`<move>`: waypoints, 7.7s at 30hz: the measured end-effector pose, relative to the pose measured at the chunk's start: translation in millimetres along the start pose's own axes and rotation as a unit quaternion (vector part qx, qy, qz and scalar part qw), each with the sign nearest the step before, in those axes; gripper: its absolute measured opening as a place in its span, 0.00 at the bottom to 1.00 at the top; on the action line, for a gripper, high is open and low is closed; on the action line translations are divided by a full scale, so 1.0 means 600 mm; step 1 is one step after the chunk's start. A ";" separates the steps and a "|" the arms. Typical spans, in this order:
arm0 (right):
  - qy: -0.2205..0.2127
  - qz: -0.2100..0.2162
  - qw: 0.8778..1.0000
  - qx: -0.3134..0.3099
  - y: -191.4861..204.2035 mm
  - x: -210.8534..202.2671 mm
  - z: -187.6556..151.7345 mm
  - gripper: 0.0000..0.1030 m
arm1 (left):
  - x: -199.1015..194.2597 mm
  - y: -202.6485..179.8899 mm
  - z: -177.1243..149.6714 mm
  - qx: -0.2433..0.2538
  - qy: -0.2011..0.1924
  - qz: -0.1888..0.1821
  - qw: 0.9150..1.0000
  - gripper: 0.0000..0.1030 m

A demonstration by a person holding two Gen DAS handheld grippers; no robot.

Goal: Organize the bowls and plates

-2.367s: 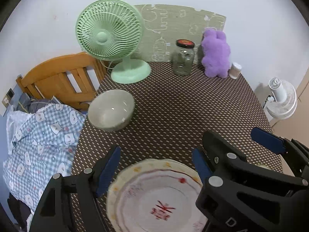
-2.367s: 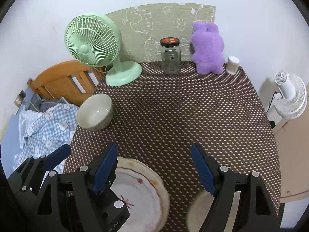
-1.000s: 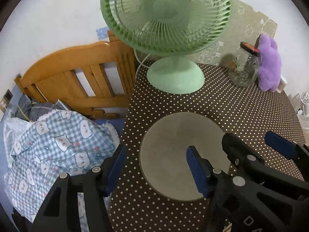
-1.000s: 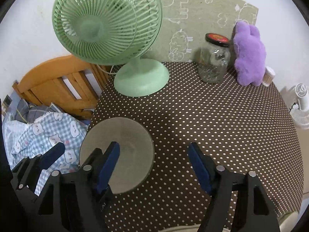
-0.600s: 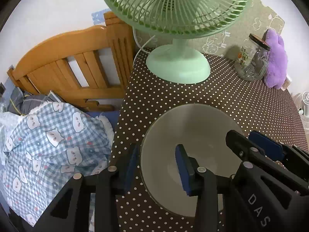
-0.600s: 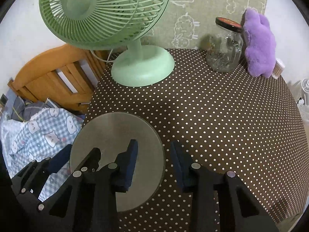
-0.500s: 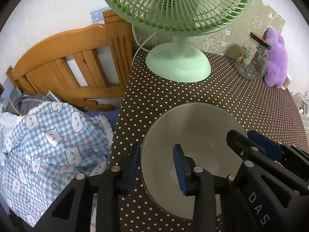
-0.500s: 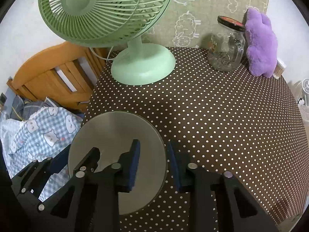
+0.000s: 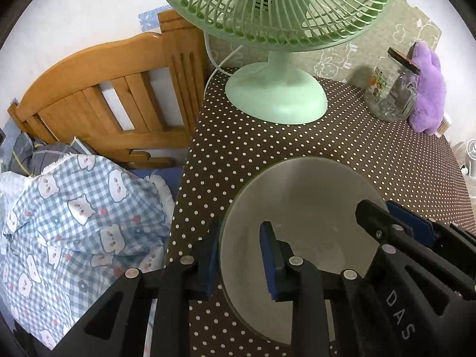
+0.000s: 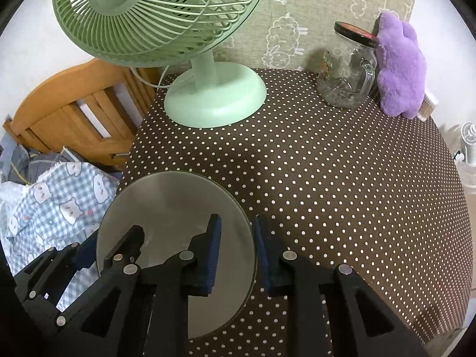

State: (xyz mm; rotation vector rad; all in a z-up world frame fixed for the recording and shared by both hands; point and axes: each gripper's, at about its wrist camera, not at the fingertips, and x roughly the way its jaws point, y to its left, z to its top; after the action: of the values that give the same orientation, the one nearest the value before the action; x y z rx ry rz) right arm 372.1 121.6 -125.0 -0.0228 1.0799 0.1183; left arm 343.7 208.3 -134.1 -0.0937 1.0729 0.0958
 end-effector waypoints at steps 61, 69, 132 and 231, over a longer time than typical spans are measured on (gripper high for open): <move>-0.058 0.003 0.998 0.018 -0.346 -0.328 -0.149 0.26 | -0.291 -0.340 -0.123 -0.002 -0.049 -0.007 0.999 0.23; -0.061 0.000 0.998 0.029 -0.401 -0.355 -0.179 0.26 | -0.312 -0.400 -0.152 0.005 -0.050 -0.009 0.999 0.23; 0.031 -0.022 0.998 0.042 -0.529 -0.268 -0.297 0.26 | -0.229 -0.512 -0.268 0.011 0.042 -0.043 0.998 0.33; 0.045 0.076 0.996 -0.003 -0.468 -0.302 -0.261 0.44 | -0.287 -0.441 -0.249 0.008 0.034 -0.076 0.997 0.41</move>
State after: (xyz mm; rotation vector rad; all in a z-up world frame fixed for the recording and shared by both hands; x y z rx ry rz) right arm 180.4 -185.0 -50.1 0.0501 1.1705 0.2597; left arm 164.7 -78.1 -45.6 -0.1637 1.1303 -0.0534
